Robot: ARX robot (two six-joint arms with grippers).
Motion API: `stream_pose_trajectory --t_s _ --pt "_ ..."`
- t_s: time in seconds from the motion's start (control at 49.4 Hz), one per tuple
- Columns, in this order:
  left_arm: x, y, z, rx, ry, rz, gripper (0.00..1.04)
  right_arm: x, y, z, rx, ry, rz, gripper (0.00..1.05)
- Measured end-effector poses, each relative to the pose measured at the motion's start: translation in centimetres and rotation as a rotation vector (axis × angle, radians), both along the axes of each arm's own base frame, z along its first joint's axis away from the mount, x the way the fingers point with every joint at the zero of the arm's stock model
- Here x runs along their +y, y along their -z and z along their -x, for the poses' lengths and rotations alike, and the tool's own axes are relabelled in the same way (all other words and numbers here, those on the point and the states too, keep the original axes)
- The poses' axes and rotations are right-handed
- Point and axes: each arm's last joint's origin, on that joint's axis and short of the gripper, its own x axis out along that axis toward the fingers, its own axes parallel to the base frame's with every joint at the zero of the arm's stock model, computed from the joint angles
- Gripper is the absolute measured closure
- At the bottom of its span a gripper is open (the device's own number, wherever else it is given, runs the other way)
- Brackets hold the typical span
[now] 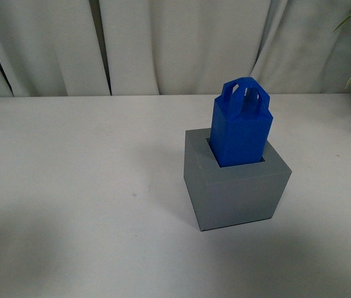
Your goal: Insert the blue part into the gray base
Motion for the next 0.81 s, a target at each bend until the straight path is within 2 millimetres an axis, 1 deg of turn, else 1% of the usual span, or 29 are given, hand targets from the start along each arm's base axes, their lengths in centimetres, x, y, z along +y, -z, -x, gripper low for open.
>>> stream_pose_trajectory --t_s 0.344,0.364,0.405,0.466,0.486,0.526,0.587,0.668,0.81 --pt "0.0 0.0 0.0 0.0 0.0 0.0 0.06 0.0 -0.12 0.14 -0.016 0.0 0.0 1.03" --pt "0.0 0.0 0.0 0.0 0.0 0.0 0.06 0.0 -0.12 0.14 -0.016 0.0 0.001 1.01" --pt "0.0 0.0 0.0 0.0 0.0 0.0 0.06 0.0 -0.12 0.14 -0.017 0.0 0.001 0.97" --pt "0.0 0.0 0.0 0.0 0.0 0.0 0.06 0.0 -0.12 0.14 -0.017 0.0 0.0 0.86" --pt "0.0 0.0 0.0 0.0 0.0 0.0 0.06 0.0 -0.12 0.14 -0.017 0.0 0.0 0.84" --pt "0.0 0.0 0.0 0.0 0.0 0.0 0.06 0.0 -0.12 0.14 -0.017 0.0 0.0 0.74" --pt "0.0 0.0 0.0 0.0 0.001 0.0 0.06 0.0 -0.12 0.14 -0.017 0.0 0.0 0.61" --pt "0.0 0.0 0.0 0.0 0.0 0.0 0.06 0.0 -0.12 0.14 -0.017 0.0 0.0 0.5" --pt "0.0 0.0 0.0 0.0 0.0 0.0 0.06 0.0 -0.12 0.14 -0.017 0.0 0.0 0.27"
